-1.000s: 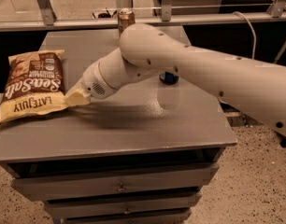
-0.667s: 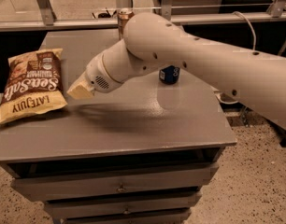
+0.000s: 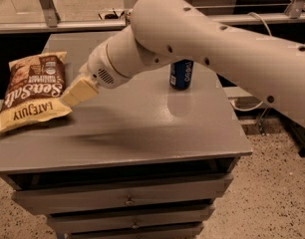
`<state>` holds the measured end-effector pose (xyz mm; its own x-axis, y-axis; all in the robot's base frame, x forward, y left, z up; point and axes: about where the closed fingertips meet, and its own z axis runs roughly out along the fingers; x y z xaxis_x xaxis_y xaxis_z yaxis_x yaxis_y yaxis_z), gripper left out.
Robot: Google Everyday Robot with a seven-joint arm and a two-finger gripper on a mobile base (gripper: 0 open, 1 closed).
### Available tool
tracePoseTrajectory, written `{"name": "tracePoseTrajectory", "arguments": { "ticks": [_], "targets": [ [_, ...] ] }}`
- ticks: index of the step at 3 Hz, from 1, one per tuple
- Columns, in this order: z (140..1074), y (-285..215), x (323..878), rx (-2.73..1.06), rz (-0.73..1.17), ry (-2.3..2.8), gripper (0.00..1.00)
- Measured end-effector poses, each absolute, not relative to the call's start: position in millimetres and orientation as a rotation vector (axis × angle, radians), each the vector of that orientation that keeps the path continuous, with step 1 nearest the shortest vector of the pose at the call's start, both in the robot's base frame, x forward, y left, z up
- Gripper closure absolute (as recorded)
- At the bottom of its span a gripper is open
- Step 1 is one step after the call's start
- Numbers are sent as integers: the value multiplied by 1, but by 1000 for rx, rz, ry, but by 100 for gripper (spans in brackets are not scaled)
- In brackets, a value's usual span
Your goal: Move brown chip bag near orange can
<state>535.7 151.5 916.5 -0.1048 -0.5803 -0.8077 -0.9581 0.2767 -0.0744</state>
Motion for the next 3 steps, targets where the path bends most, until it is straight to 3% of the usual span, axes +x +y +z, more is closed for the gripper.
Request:
{"name": "tracePoseTrajectory", "arguments": {
  "ticks": [1, 3],
  "targets": [
    [919, 166, 536, -1380, 626, 1793, 1],
    [885, 196, 552, -1356, 626, 1799, 0]
  ]
}}
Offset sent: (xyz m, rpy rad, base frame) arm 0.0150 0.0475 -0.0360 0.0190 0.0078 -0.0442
